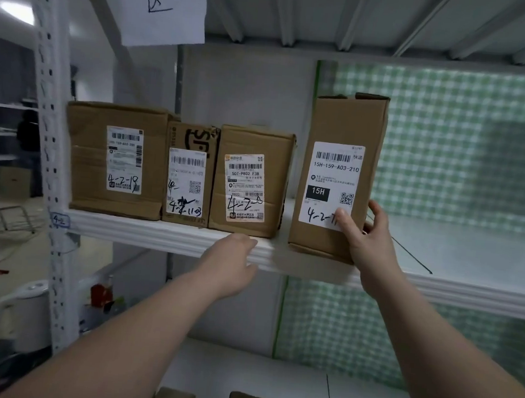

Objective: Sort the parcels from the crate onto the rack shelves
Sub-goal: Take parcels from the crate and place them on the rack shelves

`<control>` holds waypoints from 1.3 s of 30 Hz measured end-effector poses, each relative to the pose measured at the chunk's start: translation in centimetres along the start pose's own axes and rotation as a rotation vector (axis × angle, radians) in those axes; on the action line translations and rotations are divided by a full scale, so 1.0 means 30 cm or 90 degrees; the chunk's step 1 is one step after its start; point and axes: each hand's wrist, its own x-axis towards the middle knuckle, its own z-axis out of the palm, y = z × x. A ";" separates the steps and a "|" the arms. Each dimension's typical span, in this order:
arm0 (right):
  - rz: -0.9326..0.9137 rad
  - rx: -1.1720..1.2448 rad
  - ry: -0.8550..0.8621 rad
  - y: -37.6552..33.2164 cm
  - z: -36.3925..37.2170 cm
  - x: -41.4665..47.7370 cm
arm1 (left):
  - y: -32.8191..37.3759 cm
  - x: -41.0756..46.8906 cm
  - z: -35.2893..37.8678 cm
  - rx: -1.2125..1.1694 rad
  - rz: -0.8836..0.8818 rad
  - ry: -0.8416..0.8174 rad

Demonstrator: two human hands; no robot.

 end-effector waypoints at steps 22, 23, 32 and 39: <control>0.024 -0.152 -0.075 0.061 0.053 0.062 | 0.019 0.024 0.060 0.137 0.006 0.127; 0.025 -0.167 -0.063 0.057 0.058 0.059 | 0.020 0.024 0.057 0.138 0.007 0.124; 0.038 -0.242 -0.019 0.040 0.103 0.055 | 0.027 0.017 0.051 0.160 0.019 0.108; 0.079 -0.249 -0.012 0.042 0.127 0.075 | 0.024 0.016 0.050 0.156 0.032 0.113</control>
